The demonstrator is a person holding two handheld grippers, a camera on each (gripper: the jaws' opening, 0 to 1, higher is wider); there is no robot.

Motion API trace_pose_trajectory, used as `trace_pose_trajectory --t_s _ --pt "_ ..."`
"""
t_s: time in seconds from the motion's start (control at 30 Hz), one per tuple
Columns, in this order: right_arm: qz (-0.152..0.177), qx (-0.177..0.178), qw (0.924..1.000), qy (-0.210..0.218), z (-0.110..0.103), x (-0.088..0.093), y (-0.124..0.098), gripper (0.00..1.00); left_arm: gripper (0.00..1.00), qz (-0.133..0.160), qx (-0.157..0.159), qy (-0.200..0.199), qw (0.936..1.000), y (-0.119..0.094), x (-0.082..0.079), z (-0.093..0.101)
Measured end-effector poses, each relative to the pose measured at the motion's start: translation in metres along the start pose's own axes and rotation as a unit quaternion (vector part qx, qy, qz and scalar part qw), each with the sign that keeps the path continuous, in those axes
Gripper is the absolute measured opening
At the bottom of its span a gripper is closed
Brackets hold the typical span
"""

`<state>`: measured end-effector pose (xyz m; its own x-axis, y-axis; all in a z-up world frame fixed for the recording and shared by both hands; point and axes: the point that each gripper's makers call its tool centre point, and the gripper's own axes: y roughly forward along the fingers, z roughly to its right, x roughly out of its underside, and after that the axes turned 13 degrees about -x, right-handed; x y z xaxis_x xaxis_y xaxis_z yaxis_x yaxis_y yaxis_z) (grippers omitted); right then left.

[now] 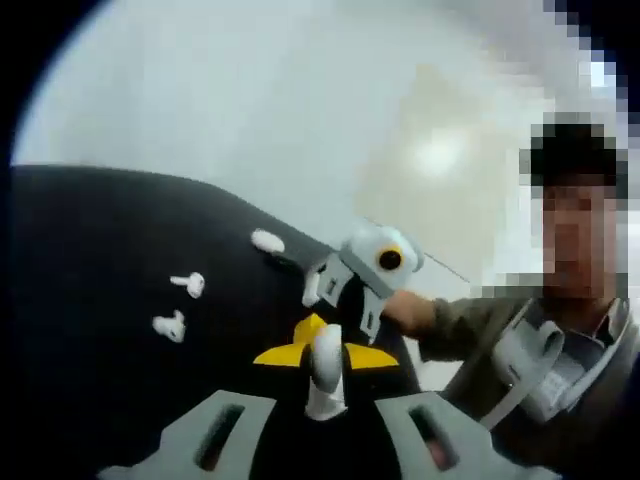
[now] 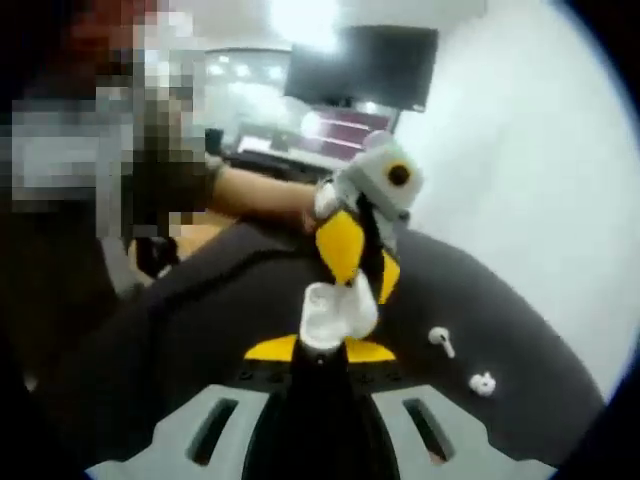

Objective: Pick up three earphones and place each one into its charging case using tactile feedback, ensure that each earphone is properly inserted and securely positioned inside the case.

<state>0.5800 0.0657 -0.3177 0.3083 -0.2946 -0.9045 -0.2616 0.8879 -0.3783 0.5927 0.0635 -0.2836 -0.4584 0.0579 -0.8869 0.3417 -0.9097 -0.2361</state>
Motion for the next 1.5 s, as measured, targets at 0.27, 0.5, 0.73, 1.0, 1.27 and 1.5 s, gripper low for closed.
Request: trace_pose_trajectory --t_s 0.27,0.5,0.73,1.0,1.27,1.5 --pt "0.014 -0.005 0.9996 0.026 -0.004 0.001 -0.006 0.17 0.27 0.019 -0.056 0.007 0.9982 -0.001 -0.010 -0.020" --pt "0.033 -0.016 0.9955 0.087 -0.004 0.003 -0.009 0.17 0.22 -0.031 -0.051 0.082 0.9948 -0.016 0.009 -0.005" --pt "0.033 -0.019 0.9931 0.111 -0.004 0.002 -0.007 0.17 0.23 -0.066 -0.021 0.129 0.9892 0.009 0.036 0.014" --pt "0.021 -0.015 0.9947 0.099 0.000 0.000 -0.002 0.17 0.15 -0.066 -0.043 0.164 0.9834 0.005 0.032 0.000" --pt "0.061 0.018 0.9916 0.112 0.011 -0.017 -0.038 0.20 0.13 -0.068 -0.041 0.158 0.9843 0.001 0.032 -0.004" --pt "0.154 0.230 0.9388 0.204 0.090 -0.011 -0.103 0.20 0.13 -0.063 -0.044 0.173 0.9819 -0.001 0.032 -0.004"
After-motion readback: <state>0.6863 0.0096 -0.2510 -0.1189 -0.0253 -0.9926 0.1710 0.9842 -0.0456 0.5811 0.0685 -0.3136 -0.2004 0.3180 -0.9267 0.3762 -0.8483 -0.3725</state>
